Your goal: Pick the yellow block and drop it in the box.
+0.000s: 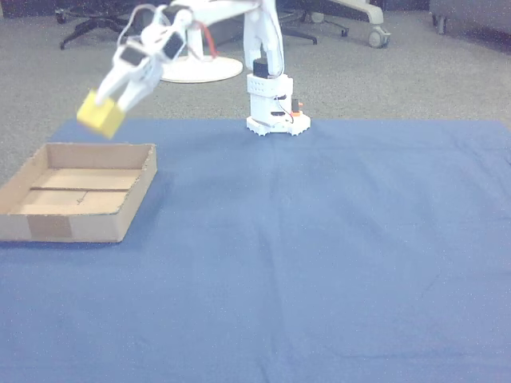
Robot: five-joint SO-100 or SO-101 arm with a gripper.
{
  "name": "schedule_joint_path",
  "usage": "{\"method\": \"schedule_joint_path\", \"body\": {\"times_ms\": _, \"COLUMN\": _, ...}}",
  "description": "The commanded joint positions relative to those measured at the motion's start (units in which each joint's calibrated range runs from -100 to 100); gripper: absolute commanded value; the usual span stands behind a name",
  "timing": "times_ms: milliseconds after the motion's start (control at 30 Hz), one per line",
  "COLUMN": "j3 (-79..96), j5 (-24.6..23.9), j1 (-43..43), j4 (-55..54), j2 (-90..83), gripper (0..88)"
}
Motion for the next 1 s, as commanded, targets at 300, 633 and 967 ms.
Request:
{"method": "schedule_joint_path", "body": {"times_ms": 300, "j3": -51.64, "j5": 1.61, "j1": 1.04, "j4": 20.39, "j2": 36.8, "gripper": 18.2}}
{"method": "schedule_joint_path", "body": {"times_ms": 633, "j3": -53.99, "j5": 1.32, "j1": 1.2, "j4": 23.28, "j2": 38.41, "gripper": 42.3}}
{"method": "schedule_joint_path", "body": {"times_ms": 967, "j3": -47.02, "j5": -6.74, "j1": -6.75, "j4": 32.79, "j2": 6.92, "gripper": 34.2}}
